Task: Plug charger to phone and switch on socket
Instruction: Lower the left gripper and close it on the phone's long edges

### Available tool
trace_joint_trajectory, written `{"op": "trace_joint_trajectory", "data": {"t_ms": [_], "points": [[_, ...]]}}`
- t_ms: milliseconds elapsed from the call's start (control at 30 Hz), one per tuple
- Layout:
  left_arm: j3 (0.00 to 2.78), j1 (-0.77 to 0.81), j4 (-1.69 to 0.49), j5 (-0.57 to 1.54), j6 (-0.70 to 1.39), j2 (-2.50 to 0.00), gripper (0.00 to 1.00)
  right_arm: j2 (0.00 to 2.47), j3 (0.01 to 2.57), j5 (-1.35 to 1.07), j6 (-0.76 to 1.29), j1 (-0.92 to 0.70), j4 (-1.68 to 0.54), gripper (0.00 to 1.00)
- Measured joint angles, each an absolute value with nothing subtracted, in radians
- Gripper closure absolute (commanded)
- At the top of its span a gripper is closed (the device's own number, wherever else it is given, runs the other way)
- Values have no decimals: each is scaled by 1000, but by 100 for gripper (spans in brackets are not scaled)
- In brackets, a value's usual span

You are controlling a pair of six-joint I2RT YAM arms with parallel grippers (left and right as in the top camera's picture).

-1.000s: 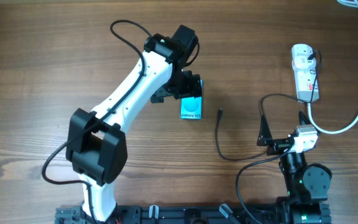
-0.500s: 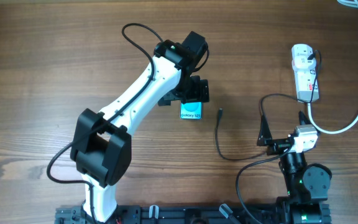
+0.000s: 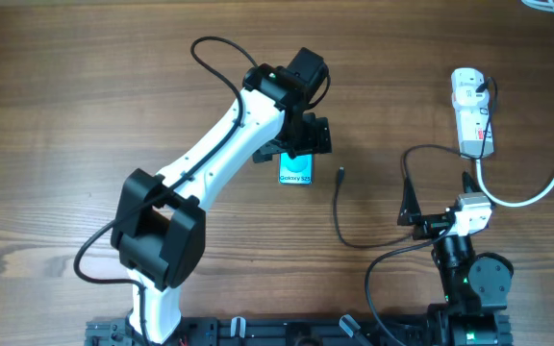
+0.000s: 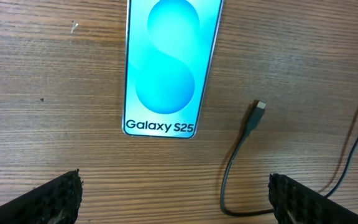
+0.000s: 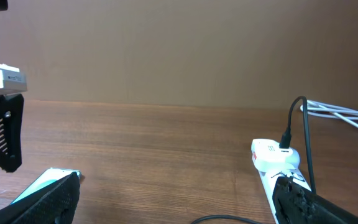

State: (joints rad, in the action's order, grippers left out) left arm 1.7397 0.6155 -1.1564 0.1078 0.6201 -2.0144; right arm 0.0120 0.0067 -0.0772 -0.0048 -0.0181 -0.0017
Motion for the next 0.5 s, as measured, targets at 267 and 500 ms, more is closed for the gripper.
{"op": "trace_joint_trajectory", "data": {"t_ms": [267,500], "points": [[1740,626,-1116,57,650,-2098,0,12,7,-77,-5,-18,-2,0],[1733,628,-1074,56,654,-2123,0,12,7,-77,-5,-18,-2,0]]}}
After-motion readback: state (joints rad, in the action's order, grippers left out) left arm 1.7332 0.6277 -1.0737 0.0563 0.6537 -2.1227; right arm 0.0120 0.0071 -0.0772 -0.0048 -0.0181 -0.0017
